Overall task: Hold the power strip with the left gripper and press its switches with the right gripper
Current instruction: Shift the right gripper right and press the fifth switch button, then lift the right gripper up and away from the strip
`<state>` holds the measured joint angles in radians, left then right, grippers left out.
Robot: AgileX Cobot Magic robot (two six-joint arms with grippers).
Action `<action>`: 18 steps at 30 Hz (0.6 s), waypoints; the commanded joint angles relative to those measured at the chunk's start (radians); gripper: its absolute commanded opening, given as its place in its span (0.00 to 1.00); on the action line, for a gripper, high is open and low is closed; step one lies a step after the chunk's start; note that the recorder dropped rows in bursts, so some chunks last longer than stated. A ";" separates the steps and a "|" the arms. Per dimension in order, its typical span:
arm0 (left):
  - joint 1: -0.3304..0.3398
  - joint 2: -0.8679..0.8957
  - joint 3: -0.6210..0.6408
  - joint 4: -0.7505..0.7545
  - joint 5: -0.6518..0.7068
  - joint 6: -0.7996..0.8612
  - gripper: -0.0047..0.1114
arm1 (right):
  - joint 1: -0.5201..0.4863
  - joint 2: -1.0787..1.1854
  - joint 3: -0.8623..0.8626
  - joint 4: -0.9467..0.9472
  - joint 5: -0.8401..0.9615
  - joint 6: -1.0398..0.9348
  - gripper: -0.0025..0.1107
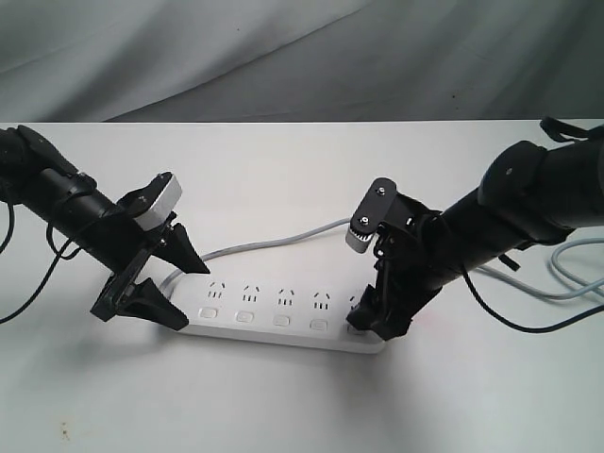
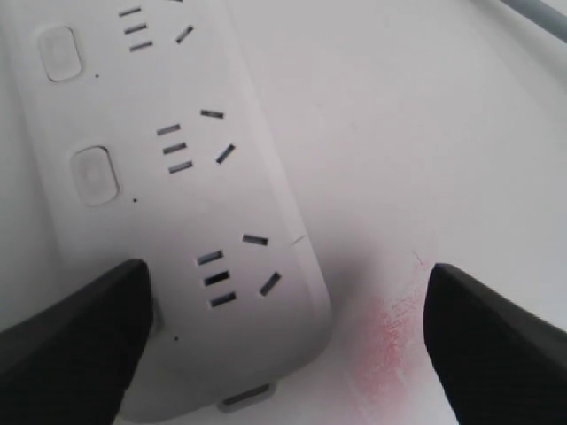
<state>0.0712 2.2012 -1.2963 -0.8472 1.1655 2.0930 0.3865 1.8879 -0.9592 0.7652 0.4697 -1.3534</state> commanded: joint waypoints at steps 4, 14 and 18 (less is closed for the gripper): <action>-0.001 -0.002 -0.006 -0.007 0.008 0.000 0.24 | -0.003 0.031 0.010 -0.041 -0.013 0.014 0.70; -0.001 -0.002 -0.006 -0.007 0.008 0.000 0.24 | -0.026 -0.343 0.008 -0.022 -0.147 0.159 0.70; -0.001 -0.002 -0.006 -0.007 0.008 0.000 0.24 | -0.085 -0.494 0.008 -0.022 -0.185 0.296 0.70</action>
<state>0.0712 2.2012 -1.2963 -0.8455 1.1655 2.0930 0.3428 1.4870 -0.9545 0.7500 0.3138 -1.1468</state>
